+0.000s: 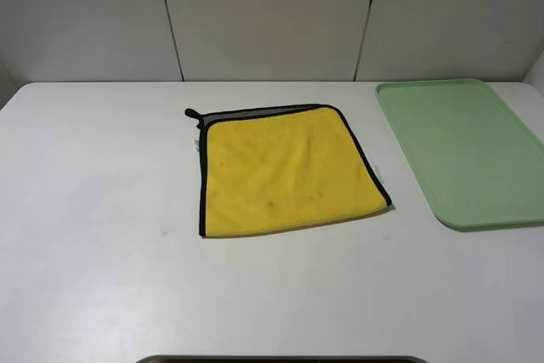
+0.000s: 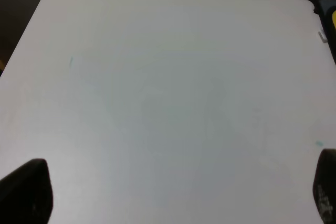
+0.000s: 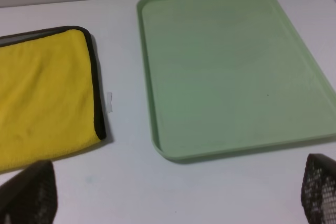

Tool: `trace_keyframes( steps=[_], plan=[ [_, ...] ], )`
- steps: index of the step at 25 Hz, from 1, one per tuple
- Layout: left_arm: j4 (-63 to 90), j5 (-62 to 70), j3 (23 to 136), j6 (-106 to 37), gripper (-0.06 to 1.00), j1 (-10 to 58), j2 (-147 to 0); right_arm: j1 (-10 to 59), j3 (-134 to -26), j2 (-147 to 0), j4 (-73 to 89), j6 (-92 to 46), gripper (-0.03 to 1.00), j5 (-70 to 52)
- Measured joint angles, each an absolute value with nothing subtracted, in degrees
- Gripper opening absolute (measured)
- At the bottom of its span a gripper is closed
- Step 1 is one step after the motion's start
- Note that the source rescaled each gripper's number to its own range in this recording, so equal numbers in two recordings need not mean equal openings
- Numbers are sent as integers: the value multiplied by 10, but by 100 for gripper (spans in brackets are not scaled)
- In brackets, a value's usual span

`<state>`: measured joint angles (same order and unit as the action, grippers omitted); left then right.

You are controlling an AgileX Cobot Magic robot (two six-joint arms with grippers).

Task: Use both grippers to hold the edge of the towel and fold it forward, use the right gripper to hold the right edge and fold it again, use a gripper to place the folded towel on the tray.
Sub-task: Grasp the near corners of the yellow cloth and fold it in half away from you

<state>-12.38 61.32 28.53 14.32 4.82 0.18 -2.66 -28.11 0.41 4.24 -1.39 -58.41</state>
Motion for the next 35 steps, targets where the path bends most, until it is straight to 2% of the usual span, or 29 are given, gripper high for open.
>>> trace_keyframes(
  steps=[5,12,23,26,35],
  plan=[
    [-123,613,315,143,99,48,2,-27,-286,-15,42,-14,100,-587],
    [-123,612,344,116,99,48,-11,-27,-347,-152,42,-18,100,-584],
    [-123,591,396,17,98,48,-256,-24,-421,-356,43,-88,100,-485],
    [-123,574,419,0,98,75,-327,-8,-438,-412,44,-132,100,-470],
    [-125,522,466,-91,98,217,-516,97,-492,-594,45,-225,100,-430]
  ],
)
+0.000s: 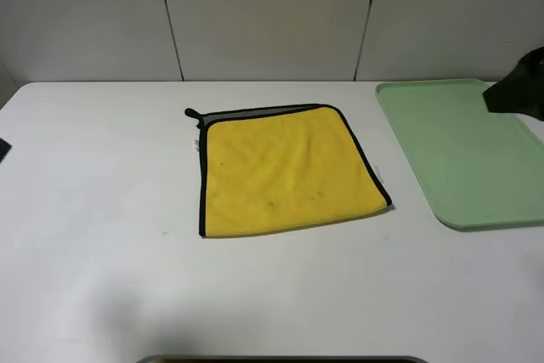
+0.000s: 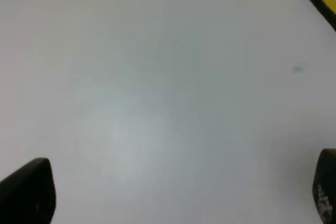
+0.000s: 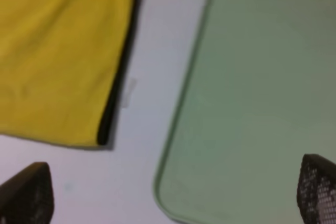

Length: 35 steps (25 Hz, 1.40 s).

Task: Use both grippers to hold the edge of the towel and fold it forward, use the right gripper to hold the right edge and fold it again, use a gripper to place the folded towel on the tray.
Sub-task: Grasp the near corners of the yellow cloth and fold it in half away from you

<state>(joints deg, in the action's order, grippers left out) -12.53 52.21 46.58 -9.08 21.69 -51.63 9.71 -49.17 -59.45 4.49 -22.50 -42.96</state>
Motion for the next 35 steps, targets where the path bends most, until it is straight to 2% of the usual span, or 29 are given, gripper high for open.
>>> trace_keyframes(
  steps=[9,15,26,35],
  plan=[
    [-125,463,469,-170,98,315,-683,201,-508,-747,45,-305,100,-375],
    [-122,438,469,-212,98,344,-773,249,-522,-814,45,-348,100,-343],
    [-97,407,470,-229,97,345,-878,262,-522,-900,47,-449,100,-304],
    [-84,384,470,-229,97,345,-881,262,-523,-913,6,-627,100,-324]
  ],
)
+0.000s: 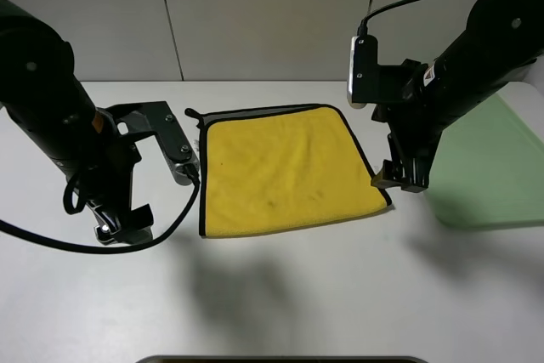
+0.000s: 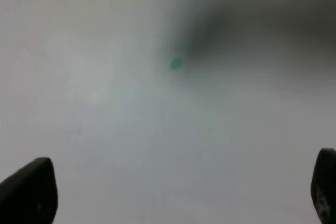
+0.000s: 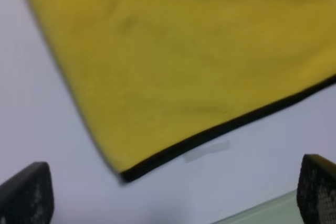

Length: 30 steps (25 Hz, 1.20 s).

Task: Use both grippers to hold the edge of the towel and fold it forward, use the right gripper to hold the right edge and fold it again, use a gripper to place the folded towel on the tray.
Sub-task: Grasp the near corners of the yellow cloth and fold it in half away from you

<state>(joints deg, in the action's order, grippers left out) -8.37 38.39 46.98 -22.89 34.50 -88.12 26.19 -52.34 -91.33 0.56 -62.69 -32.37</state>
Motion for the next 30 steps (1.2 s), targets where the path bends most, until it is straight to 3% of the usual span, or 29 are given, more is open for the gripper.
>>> trace_keyframes(
  steps=[30],
  plan=[
    [-79,362,470,-240,94,345,-881,264,-525,-1071,0,-819,100,-347]
  ],
)
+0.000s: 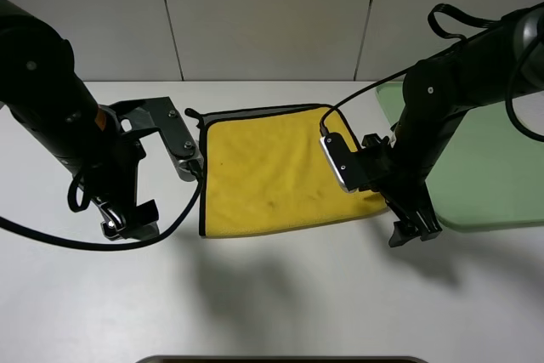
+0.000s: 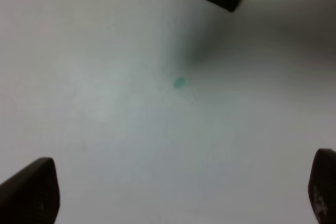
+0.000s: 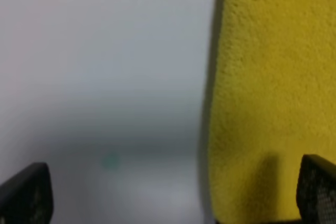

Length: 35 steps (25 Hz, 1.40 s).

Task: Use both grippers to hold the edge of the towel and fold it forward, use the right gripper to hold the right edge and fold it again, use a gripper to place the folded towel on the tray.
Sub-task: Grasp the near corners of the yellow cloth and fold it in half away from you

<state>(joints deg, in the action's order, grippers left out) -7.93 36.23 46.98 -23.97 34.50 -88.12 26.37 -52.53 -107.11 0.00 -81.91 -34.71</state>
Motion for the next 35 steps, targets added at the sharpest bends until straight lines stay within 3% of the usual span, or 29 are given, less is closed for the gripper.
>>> trace_keyframes(
  steps=[35],
  plan=[
    [16,268,492,-342,93,347,-913,264,-526,-1114,6,-843,100,-330]
  ],
)
